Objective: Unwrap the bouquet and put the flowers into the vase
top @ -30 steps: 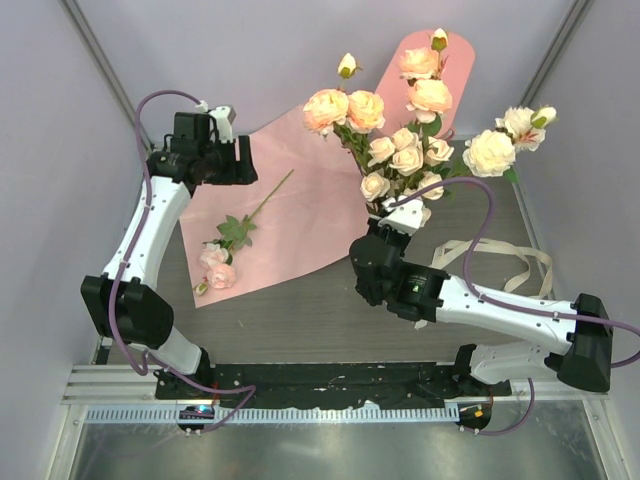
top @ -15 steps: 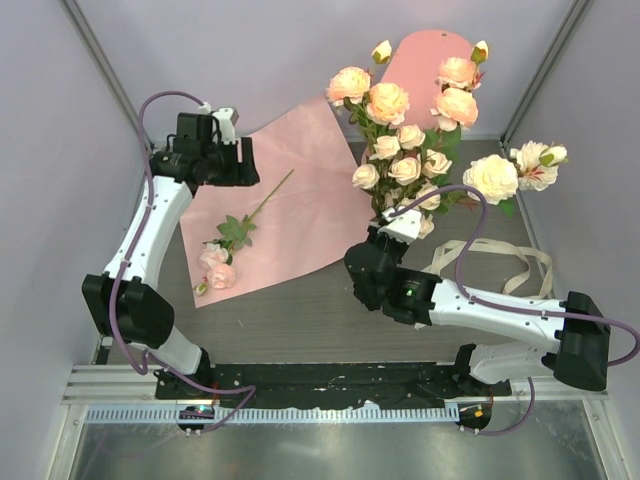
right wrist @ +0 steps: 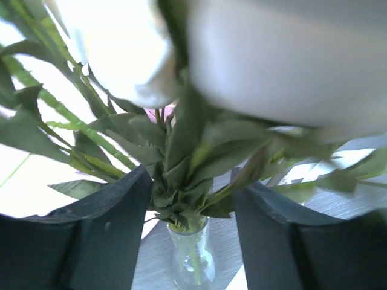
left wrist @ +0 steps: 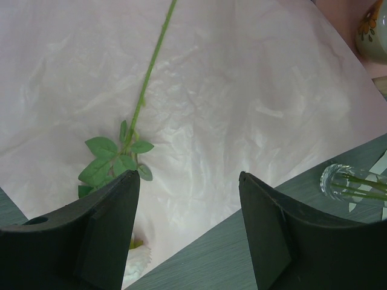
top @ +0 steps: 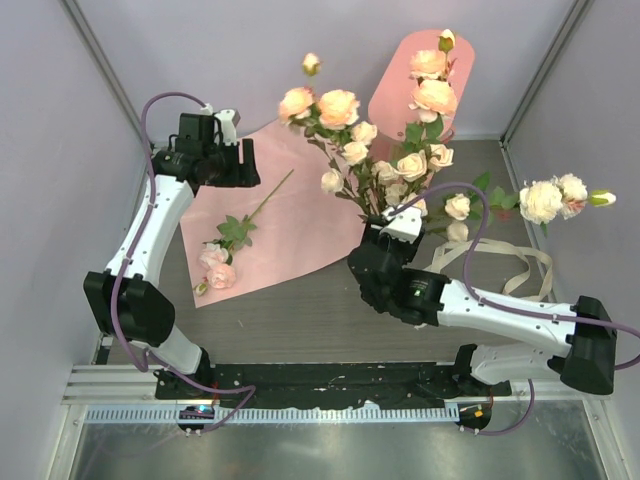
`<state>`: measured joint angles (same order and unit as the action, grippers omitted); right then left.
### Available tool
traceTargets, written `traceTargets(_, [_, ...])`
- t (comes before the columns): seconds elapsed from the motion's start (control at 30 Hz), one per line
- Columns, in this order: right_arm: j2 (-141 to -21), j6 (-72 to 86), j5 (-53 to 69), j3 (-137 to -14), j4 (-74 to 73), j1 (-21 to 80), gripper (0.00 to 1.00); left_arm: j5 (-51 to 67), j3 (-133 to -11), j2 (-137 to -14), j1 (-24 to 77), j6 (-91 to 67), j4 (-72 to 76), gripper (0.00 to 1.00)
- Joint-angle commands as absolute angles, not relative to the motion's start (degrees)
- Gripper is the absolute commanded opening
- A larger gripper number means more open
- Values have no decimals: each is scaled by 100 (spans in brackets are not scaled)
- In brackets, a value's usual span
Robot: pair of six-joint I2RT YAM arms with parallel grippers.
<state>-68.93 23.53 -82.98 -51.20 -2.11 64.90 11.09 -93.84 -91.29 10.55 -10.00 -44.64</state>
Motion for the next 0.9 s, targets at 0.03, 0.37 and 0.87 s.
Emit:
traceTargets(0.03, [-6443, 2698, -7438, -5572, -1397, 6469, 74, 1142, -9650, -9123, 1090, -905, -4447, 70])
traceTargets(0.37, [-6197, 2751, -6936, -5976, -2065, 6504, 77, 1099, -9650, -9132, 1142, -879, -4474, 70])
traceTargets(0.87, [-5581, 2680, -6356, -6310, -2618, 6521, 74, 1081, -9685, -9211, 1178, -862, -4517, 70])
